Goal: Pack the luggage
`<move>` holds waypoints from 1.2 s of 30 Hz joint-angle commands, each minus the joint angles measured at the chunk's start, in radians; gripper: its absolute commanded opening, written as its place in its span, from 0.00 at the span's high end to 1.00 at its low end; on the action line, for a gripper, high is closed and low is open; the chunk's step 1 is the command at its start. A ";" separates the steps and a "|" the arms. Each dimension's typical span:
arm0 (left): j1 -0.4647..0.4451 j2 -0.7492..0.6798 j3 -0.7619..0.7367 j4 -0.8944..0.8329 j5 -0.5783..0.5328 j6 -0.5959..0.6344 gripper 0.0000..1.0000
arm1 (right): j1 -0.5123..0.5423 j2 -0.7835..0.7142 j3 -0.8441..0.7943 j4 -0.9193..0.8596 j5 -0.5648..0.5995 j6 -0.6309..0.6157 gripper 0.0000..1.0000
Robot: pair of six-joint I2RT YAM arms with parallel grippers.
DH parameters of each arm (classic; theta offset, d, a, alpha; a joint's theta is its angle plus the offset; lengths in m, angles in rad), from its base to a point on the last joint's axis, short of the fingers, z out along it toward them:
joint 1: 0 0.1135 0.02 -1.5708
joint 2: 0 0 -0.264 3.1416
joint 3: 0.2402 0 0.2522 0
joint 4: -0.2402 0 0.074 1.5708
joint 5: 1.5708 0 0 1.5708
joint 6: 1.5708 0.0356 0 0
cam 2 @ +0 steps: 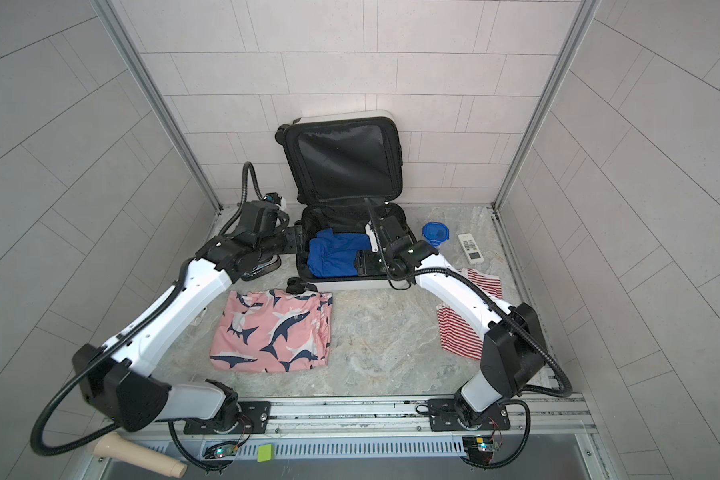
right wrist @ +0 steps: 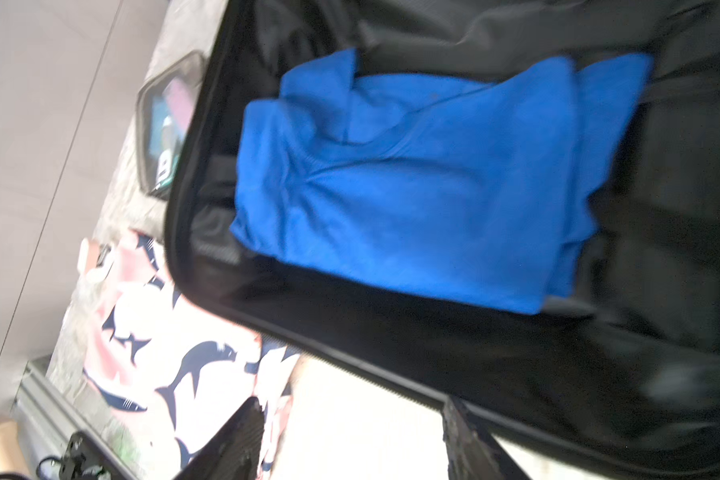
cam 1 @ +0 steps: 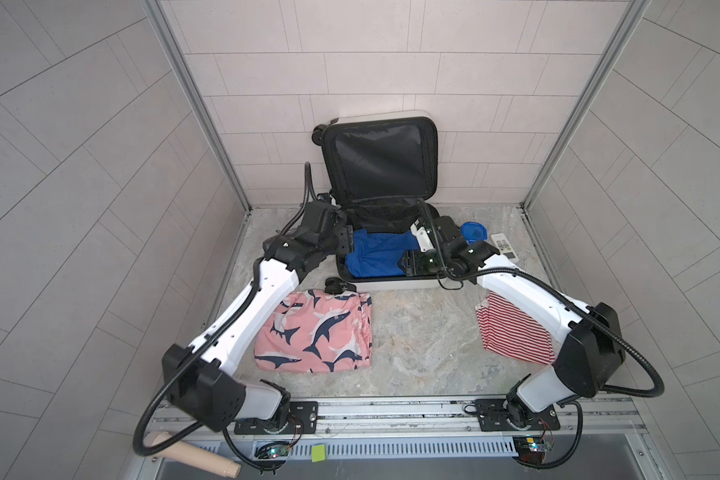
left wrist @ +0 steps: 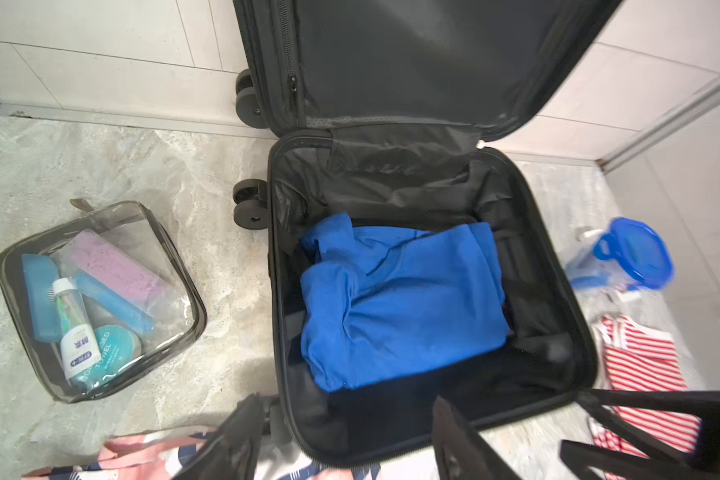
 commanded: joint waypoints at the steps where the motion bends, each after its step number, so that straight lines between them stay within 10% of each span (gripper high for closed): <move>1: 0.005 -0.091 -0.112 0.045 0.048 -0.035 0.30 | 0.074 -0.052 -0.076 0.069 0.056 0.047 0.29; 15: 0.004 -0.454 -0.460 0.045 0.015 -0.140 0.28 | 0.333 0.048 -0.289 0.317 0.128 0.198 0.28; 36: 0.006 -0.462 -0.736 0.036 0.044 -0.294 0.16 | 0.415 0.279 -0.239 0.457 0.107 0.249 0.27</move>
